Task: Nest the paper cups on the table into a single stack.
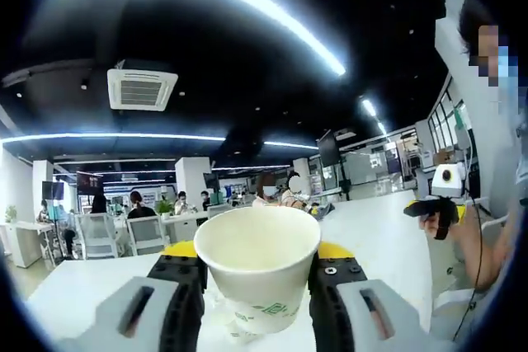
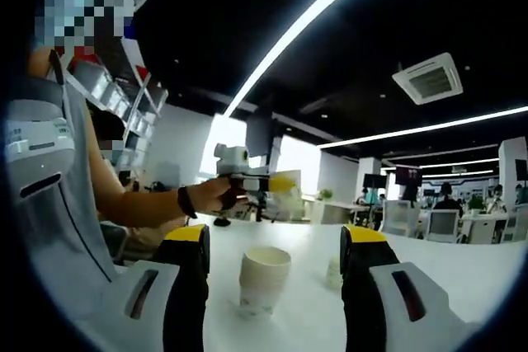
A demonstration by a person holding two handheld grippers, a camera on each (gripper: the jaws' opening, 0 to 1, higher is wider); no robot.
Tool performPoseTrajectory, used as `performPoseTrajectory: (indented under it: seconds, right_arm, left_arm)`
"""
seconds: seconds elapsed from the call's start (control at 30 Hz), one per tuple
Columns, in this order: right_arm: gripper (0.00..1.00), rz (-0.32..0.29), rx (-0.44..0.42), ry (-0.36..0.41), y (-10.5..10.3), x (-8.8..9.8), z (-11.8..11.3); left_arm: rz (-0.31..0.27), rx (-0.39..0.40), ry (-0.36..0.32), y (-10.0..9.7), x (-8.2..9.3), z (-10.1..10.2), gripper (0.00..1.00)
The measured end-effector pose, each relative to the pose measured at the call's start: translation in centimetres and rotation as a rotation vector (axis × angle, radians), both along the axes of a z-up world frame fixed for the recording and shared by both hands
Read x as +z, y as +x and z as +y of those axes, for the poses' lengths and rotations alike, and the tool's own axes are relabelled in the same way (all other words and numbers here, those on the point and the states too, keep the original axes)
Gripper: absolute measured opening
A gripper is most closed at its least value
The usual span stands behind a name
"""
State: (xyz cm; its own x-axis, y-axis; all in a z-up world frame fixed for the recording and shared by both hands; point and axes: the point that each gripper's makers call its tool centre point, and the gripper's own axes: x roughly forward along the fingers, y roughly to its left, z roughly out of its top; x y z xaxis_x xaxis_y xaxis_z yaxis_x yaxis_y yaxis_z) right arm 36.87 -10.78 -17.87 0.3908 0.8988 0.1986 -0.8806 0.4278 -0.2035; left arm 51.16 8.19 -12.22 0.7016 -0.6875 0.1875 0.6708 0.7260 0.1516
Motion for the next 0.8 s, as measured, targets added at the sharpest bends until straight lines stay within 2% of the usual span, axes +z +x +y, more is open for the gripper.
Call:
performPoseTrajectory:
  seconds: [0.07, 0.2, 0.33, 0.47, 0.57, 0.67, 0.8]
  right_arm:
    - [0.67, 0.002, 0.000, -0.002, 0.0, -0.1, 0.0]
    - [0.67, 0.000, -0.003, -0.004, 0.0, 0.0, 0.0]
    - [0.67, -0.009, 0.001, -0.001, -0.3, 0.1, 0.0]
    - [0.67, -0.011, -0.001, -0.001, -0.3, 0.1, 0.0]
    - [0.67, -0.012, -0.002, -0.002, -0.4, 0.2, -0.1]
    - [0.67, -0.014, -0.005, -0.001, -0.3, 0.3, -0.1]
    - [0.67, -0.009, -0.008, 0.000, -0.3, 0.1, -0.2]
  left_arm:
    - [0.001, -0.019, -0.002, -0.7, 0.3, -0.7, 0.52]
    - [-0.037, -0.049, 0.040, -2.2, 0.6, -2.4, 0.52]
    - [-0.028, -0.103, 0.010, -3.7, 1.0, -3.7, 0.52]
    - [-0.016, -0.148, 0.011, -4.7, 0.7, -5.0, 0.52]
    - [-0.005, -0.165, 0.007, -5.0, -0.5, -5.7, 0.52]
    - [0.039, -0.190, 0.005, -5.3, -2.4, -6.4, 0.52]
    - [0.060, -0.211, 0.018, -6.0, -3.6, -7.4, 0.52]
